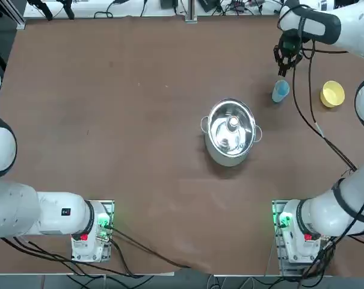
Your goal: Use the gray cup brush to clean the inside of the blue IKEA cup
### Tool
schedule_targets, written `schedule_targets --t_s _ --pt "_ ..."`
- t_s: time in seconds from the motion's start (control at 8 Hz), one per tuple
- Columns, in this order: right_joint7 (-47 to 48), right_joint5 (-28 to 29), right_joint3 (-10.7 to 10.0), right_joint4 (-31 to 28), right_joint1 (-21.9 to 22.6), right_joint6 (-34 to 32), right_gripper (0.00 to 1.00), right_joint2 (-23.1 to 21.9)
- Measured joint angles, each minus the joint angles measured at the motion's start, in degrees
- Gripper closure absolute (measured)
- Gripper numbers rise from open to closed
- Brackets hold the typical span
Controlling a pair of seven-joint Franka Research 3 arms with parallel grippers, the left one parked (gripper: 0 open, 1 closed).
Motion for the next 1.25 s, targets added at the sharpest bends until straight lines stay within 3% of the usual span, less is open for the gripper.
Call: schedule_targets --t_s 0.5,1.25 --pt "-0.8 -0.1 -0.9 -0.1 -2.1 -2.3 0.96 -0.2" --pt "-2.9 0.1 -0.6 3.2 -3.7 -1.0 0.96 0.5"
